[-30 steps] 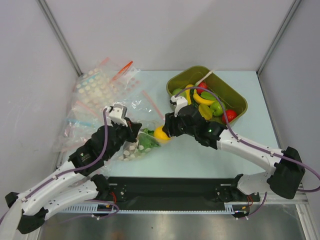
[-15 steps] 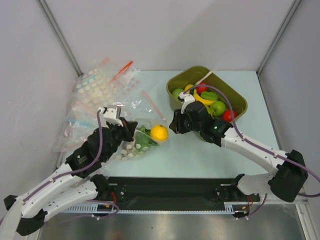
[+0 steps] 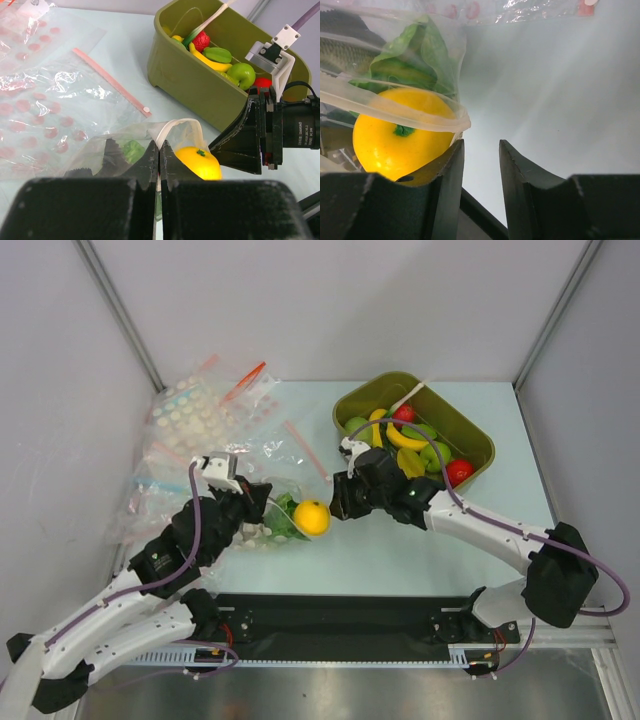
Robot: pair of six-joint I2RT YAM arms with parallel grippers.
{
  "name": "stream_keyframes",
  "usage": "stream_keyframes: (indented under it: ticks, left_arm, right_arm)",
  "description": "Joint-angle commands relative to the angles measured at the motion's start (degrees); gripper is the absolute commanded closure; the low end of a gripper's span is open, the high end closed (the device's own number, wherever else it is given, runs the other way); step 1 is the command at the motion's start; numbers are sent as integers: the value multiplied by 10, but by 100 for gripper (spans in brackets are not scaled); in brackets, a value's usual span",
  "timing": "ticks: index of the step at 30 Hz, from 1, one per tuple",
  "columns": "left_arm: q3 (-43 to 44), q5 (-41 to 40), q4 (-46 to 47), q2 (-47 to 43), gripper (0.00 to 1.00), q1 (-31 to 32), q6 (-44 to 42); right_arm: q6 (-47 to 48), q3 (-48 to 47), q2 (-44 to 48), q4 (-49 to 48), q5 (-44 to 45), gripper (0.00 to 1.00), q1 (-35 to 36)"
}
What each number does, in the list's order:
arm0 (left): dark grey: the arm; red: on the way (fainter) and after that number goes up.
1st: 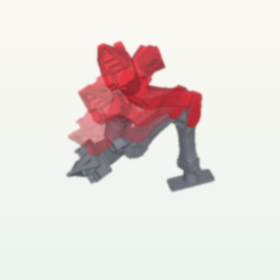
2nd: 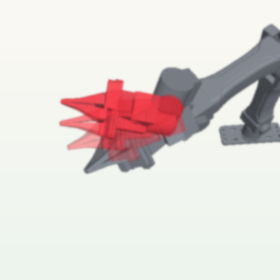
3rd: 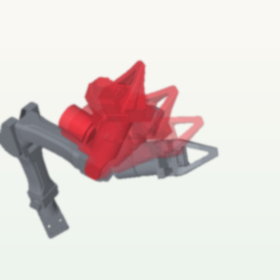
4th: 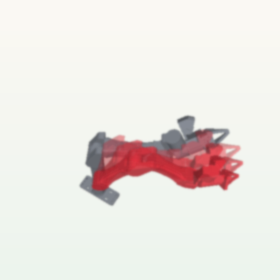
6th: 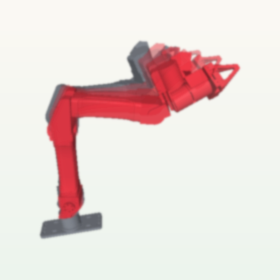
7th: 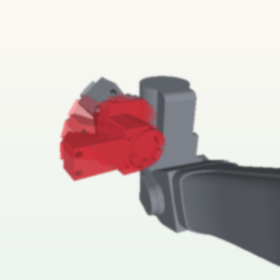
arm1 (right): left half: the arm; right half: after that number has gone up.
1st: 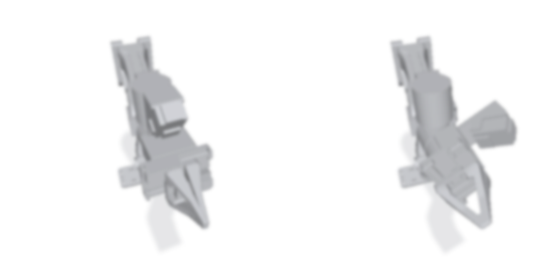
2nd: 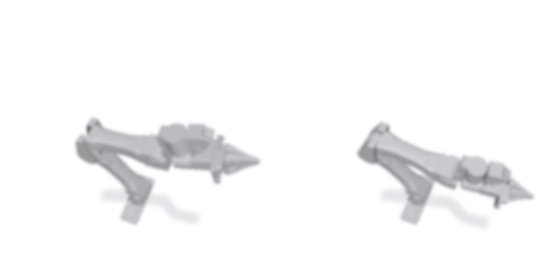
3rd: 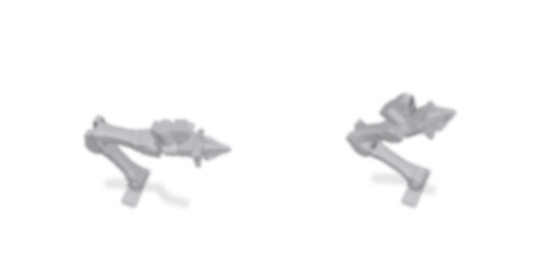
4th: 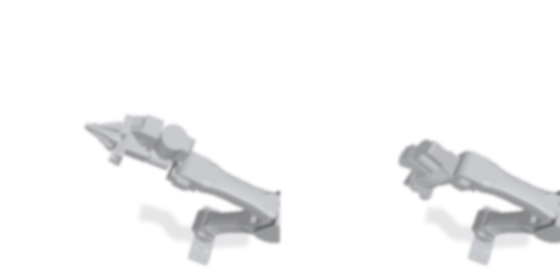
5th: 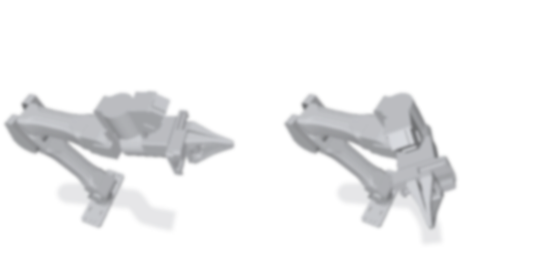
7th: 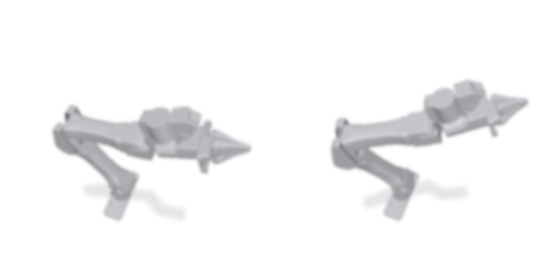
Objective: Place the food in the zip-top bag and seal the zipper
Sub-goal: Adjust the zipper food storage bag at the center of the board.
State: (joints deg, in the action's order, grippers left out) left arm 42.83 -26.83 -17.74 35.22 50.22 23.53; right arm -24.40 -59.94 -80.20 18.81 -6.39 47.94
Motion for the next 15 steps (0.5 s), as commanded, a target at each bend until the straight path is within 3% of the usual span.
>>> stream_keyframes:
  ticks: [1,15]
  left_arm:
    - [4,-5,27,-3,100,-3,7]
    - [1,-18,26,-10,100,-3,10]
  right_arm:
    - [-6,-25,7,-5,12,60,3]
    - [-13,6,70,-24,25,63,-4]
